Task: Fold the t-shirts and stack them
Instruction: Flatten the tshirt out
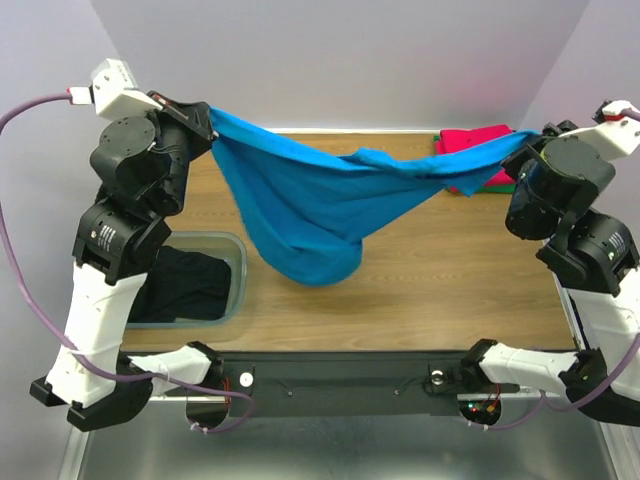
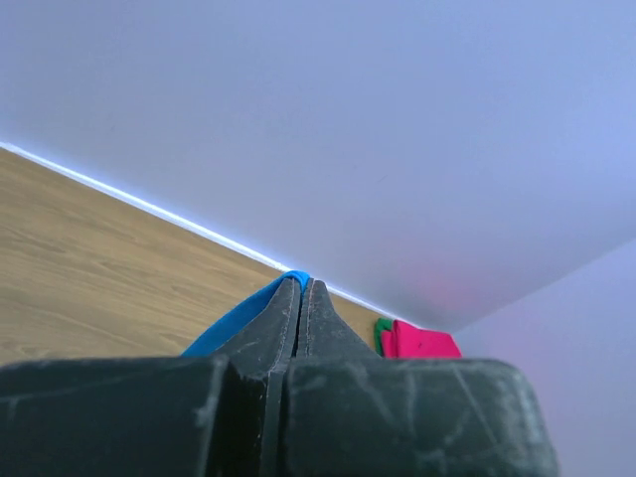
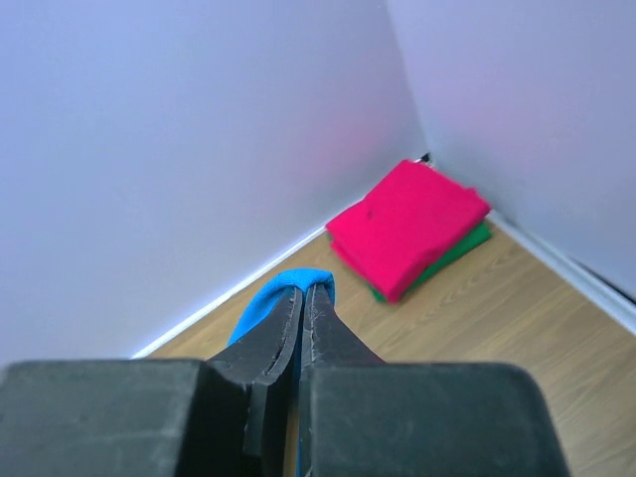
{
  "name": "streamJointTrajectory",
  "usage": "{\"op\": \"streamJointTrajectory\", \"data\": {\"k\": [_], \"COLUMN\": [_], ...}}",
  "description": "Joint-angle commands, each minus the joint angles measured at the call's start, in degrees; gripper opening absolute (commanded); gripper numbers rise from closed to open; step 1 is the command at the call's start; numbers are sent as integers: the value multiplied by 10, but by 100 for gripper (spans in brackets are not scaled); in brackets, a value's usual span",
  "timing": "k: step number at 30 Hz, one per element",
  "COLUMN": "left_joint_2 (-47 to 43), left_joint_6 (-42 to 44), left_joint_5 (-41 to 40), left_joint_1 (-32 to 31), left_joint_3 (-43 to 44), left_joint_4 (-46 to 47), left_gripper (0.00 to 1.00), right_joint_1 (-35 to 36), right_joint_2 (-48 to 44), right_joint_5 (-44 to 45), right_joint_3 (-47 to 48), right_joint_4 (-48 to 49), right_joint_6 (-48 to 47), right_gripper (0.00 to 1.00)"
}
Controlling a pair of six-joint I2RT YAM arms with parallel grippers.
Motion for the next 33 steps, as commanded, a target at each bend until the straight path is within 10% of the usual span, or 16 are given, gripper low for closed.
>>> {"op": "streamJointTrajectory", "data": {"k": [1,14,33], "left_joint_2": [27,49,-57], "left_joint_6": [23,37,11], "left_joint_5": [-7,-2,237], "left_joint_1": [3,6,6], "left_joint_3": [14,62,125], "left_joint_4": [-15,-32,-3], "left_gripper": [0,0,0], "right_joint_1": [-3,-3,-3], "right_joint_2": [34,46,-36], "right_joint_5": [61,50,-326], "right_joint_3": [27,86,248], "right_joint_4": [22,32,51], "right_joint_6": [-67,-106,-135], "right_gripper": [0,0,0]}}
